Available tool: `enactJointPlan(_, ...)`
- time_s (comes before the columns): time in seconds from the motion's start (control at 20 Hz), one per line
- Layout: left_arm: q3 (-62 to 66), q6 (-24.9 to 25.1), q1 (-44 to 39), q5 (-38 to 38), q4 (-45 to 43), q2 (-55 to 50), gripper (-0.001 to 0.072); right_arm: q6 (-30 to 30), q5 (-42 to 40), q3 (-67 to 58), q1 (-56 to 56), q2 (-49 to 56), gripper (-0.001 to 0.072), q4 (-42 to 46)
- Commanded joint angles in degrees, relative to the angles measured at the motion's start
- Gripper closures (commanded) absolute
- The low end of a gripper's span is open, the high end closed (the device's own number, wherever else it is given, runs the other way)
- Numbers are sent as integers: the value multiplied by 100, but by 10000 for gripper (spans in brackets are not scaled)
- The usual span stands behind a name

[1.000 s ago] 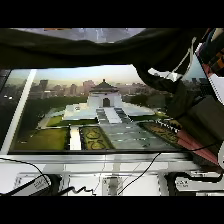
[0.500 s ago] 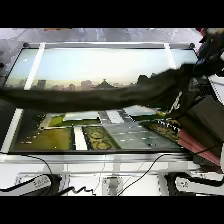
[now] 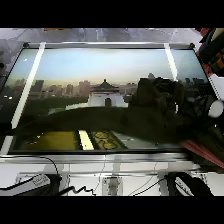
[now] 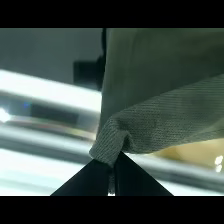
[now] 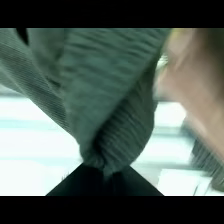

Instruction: Fold the clothes and pants, and hang the long-sleeved shirts on hangers.

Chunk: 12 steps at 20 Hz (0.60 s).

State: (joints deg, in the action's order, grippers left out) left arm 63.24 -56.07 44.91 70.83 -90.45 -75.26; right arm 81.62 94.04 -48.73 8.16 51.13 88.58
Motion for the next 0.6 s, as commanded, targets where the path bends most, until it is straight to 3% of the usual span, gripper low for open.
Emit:
enactJointPlan(0.0,-63,127,249,125,-743,-2,689,-11,501,1373,4,-675,682,0)
enactJointPlan(0.25,-66,-72,262,-214,-1145,-7,689,-7,326,1622,4,-682,682,-4)
enactJointPlan(0.35,-63,-111,256,-326,-1681,-7,689,-4,149,1622,4,-684,681,17)
enactJointPlan(0.45,-63,-883,258,-531,-2376,-9,689,-4,-9,1622,4,-684,680,17)
enactJointPlan(0.55,-66,-1084,278,-551,-2562,-35,688,7,-192,1622,4,-684,681,17)
